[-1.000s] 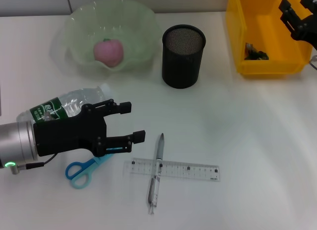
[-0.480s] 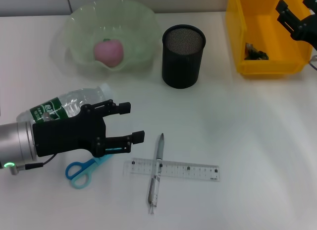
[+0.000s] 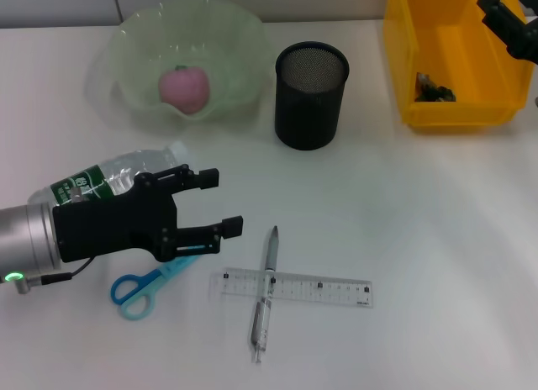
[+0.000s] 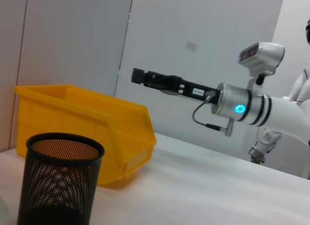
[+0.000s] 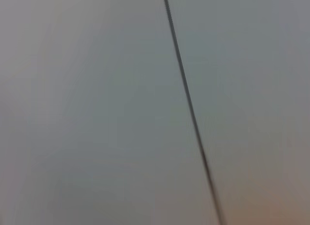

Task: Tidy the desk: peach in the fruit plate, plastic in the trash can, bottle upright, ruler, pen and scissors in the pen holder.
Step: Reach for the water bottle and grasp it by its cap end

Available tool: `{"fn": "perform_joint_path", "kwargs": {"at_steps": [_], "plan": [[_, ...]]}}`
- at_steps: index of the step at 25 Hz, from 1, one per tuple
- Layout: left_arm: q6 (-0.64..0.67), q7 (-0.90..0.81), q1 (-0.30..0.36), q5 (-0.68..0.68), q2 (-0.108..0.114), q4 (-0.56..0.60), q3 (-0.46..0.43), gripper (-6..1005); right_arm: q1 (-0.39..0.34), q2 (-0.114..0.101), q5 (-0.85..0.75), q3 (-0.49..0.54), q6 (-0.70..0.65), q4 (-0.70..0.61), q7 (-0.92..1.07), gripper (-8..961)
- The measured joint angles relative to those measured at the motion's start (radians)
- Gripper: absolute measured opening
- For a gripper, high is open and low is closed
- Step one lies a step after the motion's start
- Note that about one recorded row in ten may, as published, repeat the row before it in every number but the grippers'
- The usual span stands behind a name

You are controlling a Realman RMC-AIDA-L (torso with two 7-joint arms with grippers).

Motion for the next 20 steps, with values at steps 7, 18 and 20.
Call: {"fn": "perform_joint_path", "kwargs": {"at_steps": [7,18,20], "plan": [[0.000,-0.011,-0.004,0.000,0.001,0.000,-0.008,755,-0.061,-0.048,-0.077,-0.211,-0.228,-0.101,0.193,734],[0.000,-0.067,-0.014,0.002,0.017,0.010,-0.025,753,-0.023,-0.083,-0.490,-0.314,-0.421,-0.216,0.258,729],[0.000,-0.071,-0.014,0.002,0.019,0.011,-0.032,752,-0.009,-0.079,-0.560,-0.315,-0.429,-0.229,0.256,729]]}}
